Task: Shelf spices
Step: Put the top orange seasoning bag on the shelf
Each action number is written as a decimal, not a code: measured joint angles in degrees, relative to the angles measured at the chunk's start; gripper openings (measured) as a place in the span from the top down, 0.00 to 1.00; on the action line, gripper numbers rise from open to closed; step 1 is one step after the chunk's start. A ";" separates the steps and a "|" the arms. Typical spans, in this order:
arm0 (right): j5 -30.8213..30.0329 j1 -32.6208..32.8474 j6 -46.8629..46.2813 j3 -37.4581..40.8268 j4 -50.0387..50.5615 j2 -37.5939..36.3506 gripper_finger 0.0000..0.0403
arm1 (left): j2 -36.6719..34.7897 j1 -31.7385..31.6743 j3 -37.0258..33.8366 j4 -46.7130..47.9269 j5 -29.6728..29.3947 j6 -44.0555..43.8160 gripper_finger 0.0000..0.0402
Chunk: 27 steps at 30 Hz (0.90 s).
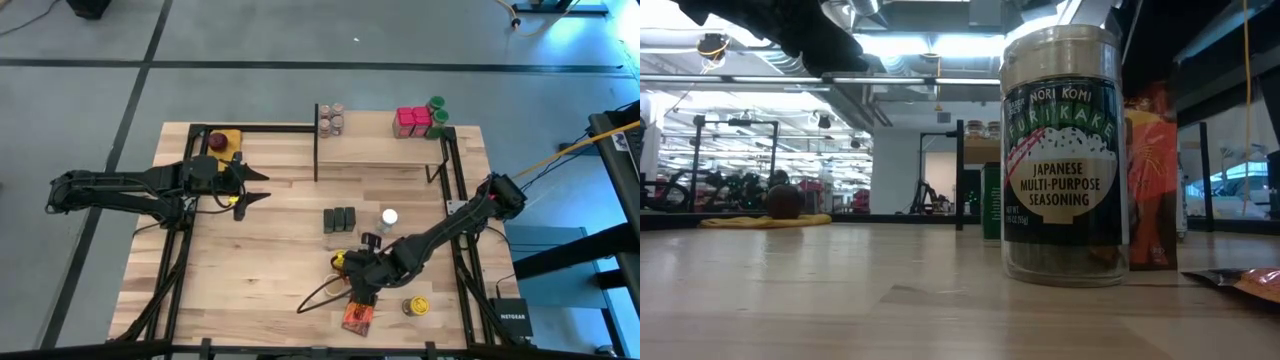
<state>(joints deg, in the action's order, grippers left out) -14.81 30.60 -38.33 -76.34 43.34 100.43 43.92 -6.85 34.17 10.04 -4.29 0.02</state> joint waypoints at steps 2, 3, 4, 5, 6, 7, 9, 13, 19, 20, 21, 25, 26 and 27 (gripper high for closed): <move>0.41 0.00 0.00 0.05 0.14 0.01 0.82 | 0.00 0.00 0.00 -0.02 0.00 -0.21 0.45; 0.41 0.06 0.00 0.05 0.02 0.01 0.85 | 0.00 0.00 0.00 -0.01 0.00 -0.09 0.45; 0.41 0.10 0.03 0.05 0.03 0.01 0.90 | 0.00 0.00 0.00 0.00 0.00 -0.02 0.45; 0.43 0.10 0.09 0.05 0.06 0.01 0.94 | 0.00 0.00 0.00 0.00 0.00 0.00 0.45; 0.43 0.10 0.52 0.05 0.06 0.01 0.97 | 0.00 0.00 0.00 -0.02 0.00 0.00 0.45; 0.43 0.12 1.22 0.05 0.06 0.01 0.98 | 0.00 0.00 0.00 -0.02 0.00 0.00 0.45; 0.37 0.12 1.96 0.05 0.12 0.01 0.97 | 0.00 0.00 0.00 0.00 0.00 0.00 0.45; 0.37 0.12 2.79 -1.24 3.61 0.01 0.98 | 0.00 0.00 0.00 -0.14 0.00 0.21 0.45; -0.20 0.19 3.42 -7.57 10.89 0.01 0.99 | 0.00 0.00 0.00 -0.44 0.00 0.44 0.45; -0.59 0.19 4.01 -8.93 12.45 0.01 0.99 | 0.00 0.00 0.00 -0.43 0.00 0.49 0.45; -0.89 0.19 4.37 -10.32 14.17 0.01 0.99 | 0.00 0.00 0.00 -0.43 0.00 0.50 0.45; -4.21 0.19 4.84 -16.00 22.18 0.01 0.99 | 0.00 0.00 0.00 -0.41 0.00 0.43 0.45; -5.32 0.19 4.83 -17.68 23.97 0.01 0.99 | 0.00 0.00 0.00 -0.41 0.00 0.45 0.45; -6.43 0.19 4.83 -19.21 25.11 -0.07 0.99 | 0.00 0.00 0.00 -0.41 0.00 0.48 0.45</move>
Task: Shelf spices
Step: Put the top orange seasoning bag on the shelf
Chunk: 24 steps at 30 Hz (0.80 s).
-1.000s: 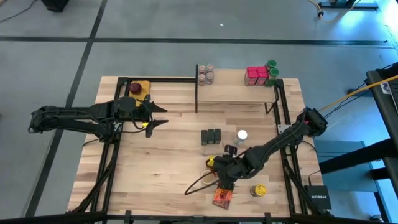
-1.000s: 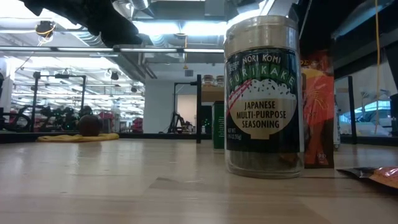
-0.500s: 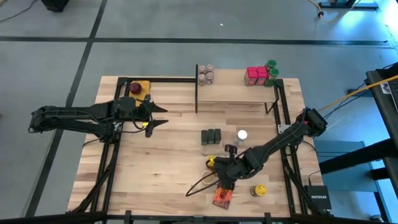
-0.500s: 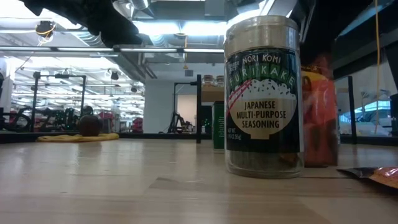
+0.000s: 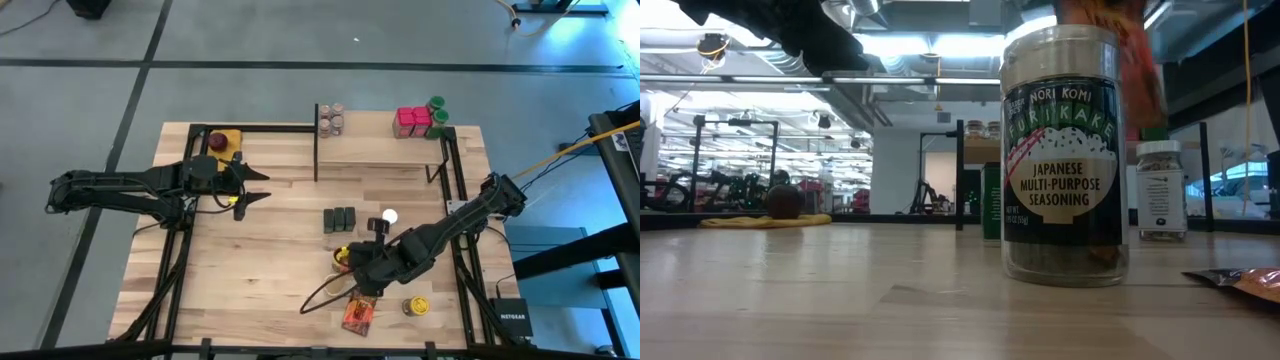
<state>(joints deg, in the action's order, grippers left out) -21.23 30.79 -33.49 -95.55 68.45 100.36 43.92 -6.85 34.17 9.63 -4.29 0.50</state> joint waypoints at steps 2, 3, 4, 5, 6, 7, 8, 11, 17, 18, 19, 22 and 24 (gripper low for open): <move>-1.84 -0.07 0.15 -3.04 1.68 -0.01 0.99 | 0.00 0.00 0.00 0.02 0.00 0.21 0.45; -3.14 -0.23 0.83 -4.63 2.44 -0.01 0.99 | 0.00 0.00 0.00 0.02 0.00 0.18 0.45; -4.51 -0.63 1.77 -6.07 3.23 -0.14 0.99 | 0.00 0.00 0.00 0.02 0.00 0.06 0.45; -5.91 -1.09 2.74 -7.37 3.74 -0.37 0.99 | 0.00 0.00 0.00 0.00 0.00 -0.12 0.45; -7.30 -1.76 4.05 -8.55 3.89 -0.71 0.99 | 0.00 0.02 0.00 0.04 0.00 -0.18 0.45; -8.68 -2.42 5.27 -9.42 4.05 -1.17 0.99 | 0.00 0.00 0.00 0.04 0.00 -0.30 0.45; -9.99 -3.24 6.43 -10.17 4.47 -1.55 0.99 | 0.00 0.00 0.00 0.06 0.00 -0.31 0.45; -12.73 -6.56 9.75 -11.60 5.20 -2.75 0.99 | 0.00 0.01 0.00 0.09 0.00 -0.05 0.45; -14.16 -15.47 15.09 -11.69 6.00 -5.76 0.99 | -0.02 0.00 0.00 0.06 0.00 0.10 0.45; -14.14 -17.13 15.83 -11.69 6.38 -6.12 0.99 | -0.02 0.00 0.00 0.00 0.00 0.10 0.45; -14.12 -18.67 16.10 -11.69 7.01 -6.41 0.99 | 0.00 0.00 0.00 0.06 0.00 0.10 0.45; -14.10 -23.42 16.25 -11.70 10.09 -7.40 0.99 | 0.00 0.00 0.00 0.03 0.00 0.10 0.45; -14.02 -26.30 15.59 -11.69 13.22 -8.18 0.99 | 0.00 0.00 0.00 0.07 0.00 -0.05 0.45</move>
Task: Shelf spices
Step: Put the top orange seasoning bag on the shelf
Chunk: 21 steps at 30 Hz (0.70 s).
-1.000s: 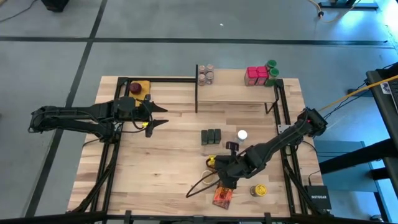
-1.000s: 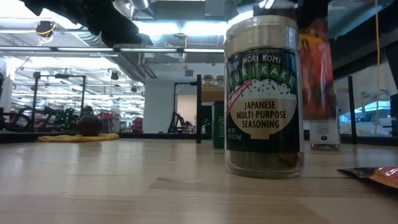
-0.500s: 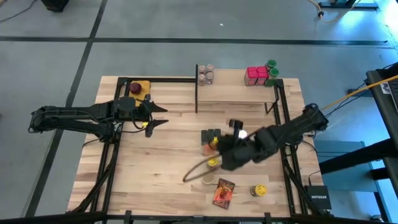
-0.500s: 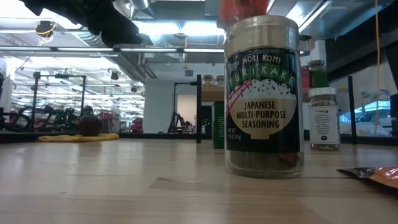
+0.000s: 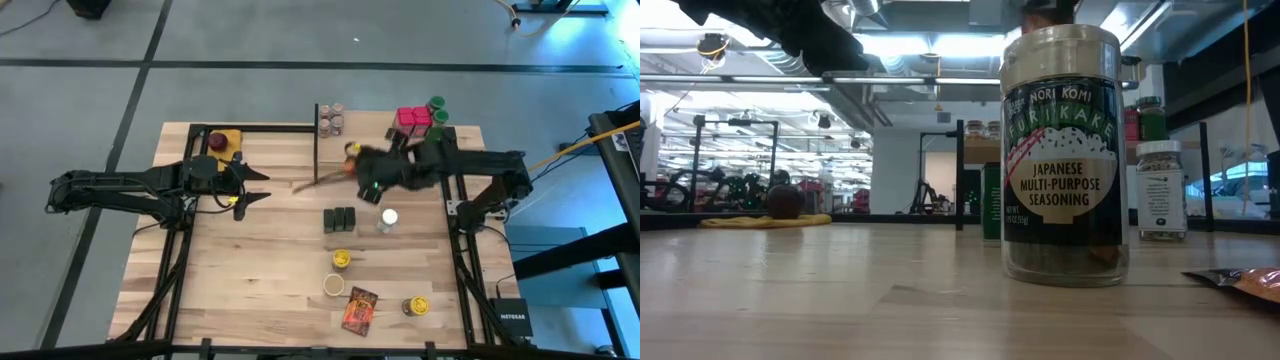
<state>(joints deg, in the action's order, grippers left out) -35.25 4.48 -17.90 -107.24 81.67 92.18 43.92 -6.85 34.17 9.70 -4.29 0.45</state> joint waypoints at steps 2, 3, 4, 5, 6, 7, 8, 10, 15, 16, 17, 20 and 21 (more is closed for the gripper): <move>0.28 -2.50 -1.53 0.00 2.88 -0.80 0.99 | 0.00 0.00 0.00 0.04 0.00 0.00 0.45; 0.27 -3.56 -2.41 0.00 4.12 -1.32 0.99 | -0.02 0.00 0.00 0.05 0.00 0.00 0.45; 0.27 -4.43 -3.10 0.00 5.15 -1.96 0.99 | -0.01 0.01 0.00 0.08 0.00 0.00 0.45; 0.29 -5.22 -3.95 0.00 6.10 -2.83 0.99 | 0.00 0.01 0.00 0.04 0.00 0.00 0.45; 0.25 -5.98 -4.63 0.00 7.15 -3.69 0.99 | 0.00 0.00 0.00 0.06 0.00 0.00 0.45; 0.25 -6.69 -5.62 0.00 8.19 -4.59 0.99 | -0.01 0.00 0.00 0.08 0.00 0.00 0.45; 0.28 -7.40 -6.23 0.04 8.41 -5.45 0.99 | -0.01 0.00 0.00 0.05 0.00 0.00 0.45; 0.31 -8.56 -7.41 1.25 8.14 -7.76 0.99 | 0.00 0.02 0.00 0.08 0.02 0.00 0.45; 1.42 -11.78 -13.08 7.93 8.26 -14.21 0.99 | -0.01 0.00 0.00 0.08 0.00 -0.28 0.45; 1.71 -12.42 -14.12 9.77 8.39 -15.58 0.99 | -0.02 0.00 0.00 0.04 0.00 -0.31 0.45; 1.75 -13.06 -15.24 11.70 8.35 -17.02 0.99 | -0.02 0.00 0.00 -0.03 0.00 -0.31 0.45; 1.91 -15.36 -17.55 16.59 8.41 -20.78 0.99 | -0.02 0.00 0.00 -0.04 0.00 -0.37 0.45; 2.17 -15.93 -18.00 17.69 8.43 -21.72 0.99 | -0.02 0.00 0.00 -0.11 0.00 -0.35 0.45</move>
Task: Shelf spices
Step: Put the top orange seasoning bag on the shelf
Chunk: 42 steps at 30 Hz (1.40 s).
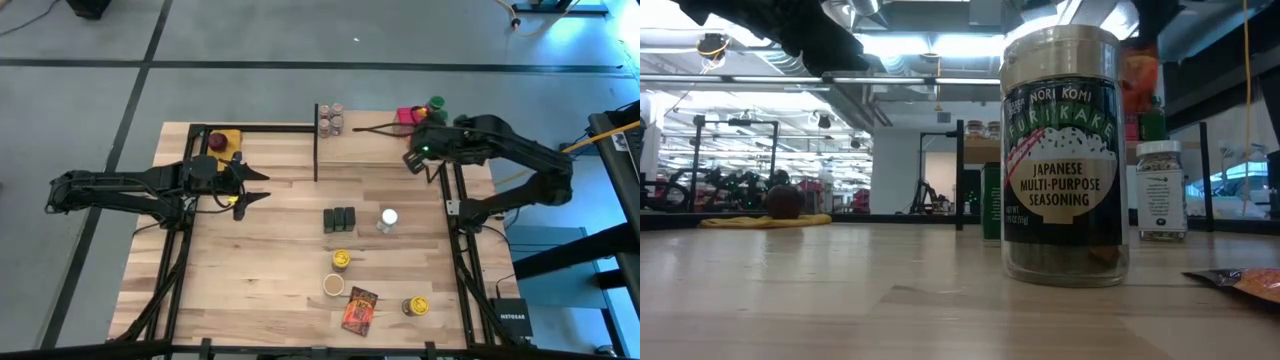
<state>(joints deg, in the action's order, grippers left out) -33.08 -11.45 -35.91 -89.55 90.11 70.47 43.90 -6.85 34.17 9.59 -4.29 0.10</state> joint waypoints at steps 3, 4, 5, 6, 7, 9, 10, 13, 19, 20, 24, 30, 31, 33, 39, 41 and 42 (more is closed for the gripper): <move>0.07 -1.33 -1.43 2.93 -0.04 -2.33 0.99 | 0.00 0.02 0.00 0.00 0.00 0.07 0.45; 0.13 -1.99 -1.71 3.82 -0.03 -2.87 0.99 | 0.00 0.00 0.00 -0.03 0.00 0.07 0.45; 0.28 -2.68 -1.76 4.76 -0.13 -3.40 0.99 | 0.00 0.01 0.00 0.01 0.00 0.06 0.45; 0.37 -3.28 -1.72 5.83 -0.13 -3.96 0.99 | 0.00 0.00 0.00 0.04 0.00 0.04 0.45; 0.33 -3.79 -1.68 6.81 -0.09 -4.48 0.99 | 0.00 0.01 0.00 0.03 0.00 0.00 0.45; 0.13 -4.84 -1.94 8.88 -0.11 -5.52 0.99 | 0.00 0.00 0.00 0.04 0.00 -0.09 0.45; 0.11 -5.48 -2.15 9.75 -0.11 -5.86 0.99 | 0.00 0.00 0.00 0.04 0.00 -0.09 0.45; -0.38 -7.93 -2.22 11.77 -0.42 -6.56 0.99 | 0.00 0.00 0.00 0.02 0.00 -0.09 0.45; -2.38 -12.40 0.81 12.69 -2.88 -6.65 0.99 | 0.00 0.01 0.00 -0.18 0.00 0.09 0.45; -2.32 -13.11 1.64 12.69 -3.59 -6.65 0.99 | 0.00 0.01 0.00 -0.18 0.01 0.09 0.45; -1.93 -15.15 4.27 12.69 -5.01 -6.61 0.99 | 0.00 0.00 0.00 -0.18 0.00 0.09 0.45; -2.87 -15.29 6.24 15.41 -4.74 -6.59 0.99 | 0.00 0.00 0.00 -0.18 0.00 0.09 0.45; -3.24 -15.29 6.27 16.14 -4.75 -6.59 0.99 | 0.00 0.02 0.00 -0.20 0.00 0.09 0.45; -4.45 -15.31 6.78 17.65 -5.47 -6.59 0.99 | 0.00 0.00 0.00 -0.18 0.00 0.09 0.45; -6.52 -15.31 7.96 20.32 -8.91 -6.59 0.99 | 0.00 0.00 0.00 -0.59 0.00 0.09 0.45; -7.19 -15.29 8.14 20.42 -9.34 -6.59 0.99 | 0.00 0.01 0.00 -0.84 0.01 0.09 0.45; -7.35 -15.29 8.26 20.42 -9.41 -6.59 0.99 | 0.00 0.01 0.00 -1.04 0.00 0.09 0.45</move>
<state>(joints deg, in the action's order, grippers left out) -40.43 -26.74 -27.64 -69.12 80.69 63.88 43.90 -6.84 34.17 8.55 -4.29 0.19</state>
